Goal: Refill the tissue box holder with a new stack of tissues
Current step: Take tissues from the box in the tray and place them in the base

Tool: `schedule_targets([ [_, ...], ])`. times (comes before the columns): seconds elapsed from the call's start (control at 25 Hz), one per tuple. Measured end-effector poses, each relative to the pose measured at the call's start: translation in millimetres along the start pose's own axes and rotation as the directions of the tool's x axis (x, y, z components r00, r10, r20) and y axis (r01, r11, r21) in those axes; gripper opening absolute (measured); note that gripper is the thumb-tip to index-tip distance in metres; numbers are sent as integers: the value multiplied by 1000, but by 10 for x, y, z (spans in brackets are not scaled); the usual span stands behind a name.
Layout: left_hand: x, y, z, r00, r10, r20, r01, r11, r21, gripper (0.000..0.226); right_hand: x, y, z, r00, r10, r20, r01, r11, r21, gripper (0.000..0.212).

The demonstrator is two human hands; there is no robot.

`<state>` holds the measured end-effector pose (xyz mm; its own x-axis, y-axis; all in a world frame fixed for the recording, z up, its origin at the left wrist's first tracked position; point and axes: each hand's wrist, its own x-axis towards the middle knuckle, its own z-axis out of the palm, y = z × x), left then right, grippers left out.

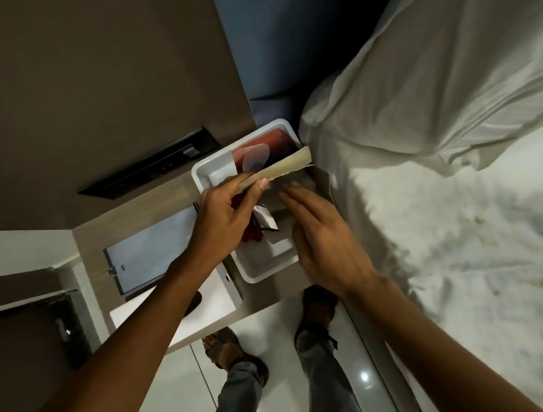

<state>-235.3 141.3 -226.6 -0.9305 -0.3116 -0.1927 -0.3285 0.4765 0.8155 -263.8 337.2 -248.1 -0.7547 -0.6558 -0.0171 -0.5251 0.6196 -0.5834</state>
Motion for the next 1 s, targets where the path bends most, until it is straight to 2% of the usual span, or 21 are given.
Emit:
schedule_targets([
  [0.16,72,62,-79,997,-68,-25,64,991,-114,38,457,-18,-176,955,-31,295,73,989,-132,63],
  [0.32,151,109,-103,996,-75,-41,65,977,-205,38,717,-69,-222,924,-127,361,244,923,-299,68],
  [0.52,195,77,-102,996,-79,-31,72,978,-195,36,828,-51,-250,838,-16,545,269,882,-387,70],
  [0.64,192,83,-92,996,-73,-48,63,979,-195,34,755,-39,-311,851,-78,519,306,877,-370,69],
  [0.84,250,106,-107,997,-63,-51,52,977,-205,35,660,20,-361,899,-154,410,299,900,-318,44],
  [1.0,279,122,-102,998,-44,-41,34,976,-216,36,613,10,-543,920,-171,352,281,915,-290,39],
])
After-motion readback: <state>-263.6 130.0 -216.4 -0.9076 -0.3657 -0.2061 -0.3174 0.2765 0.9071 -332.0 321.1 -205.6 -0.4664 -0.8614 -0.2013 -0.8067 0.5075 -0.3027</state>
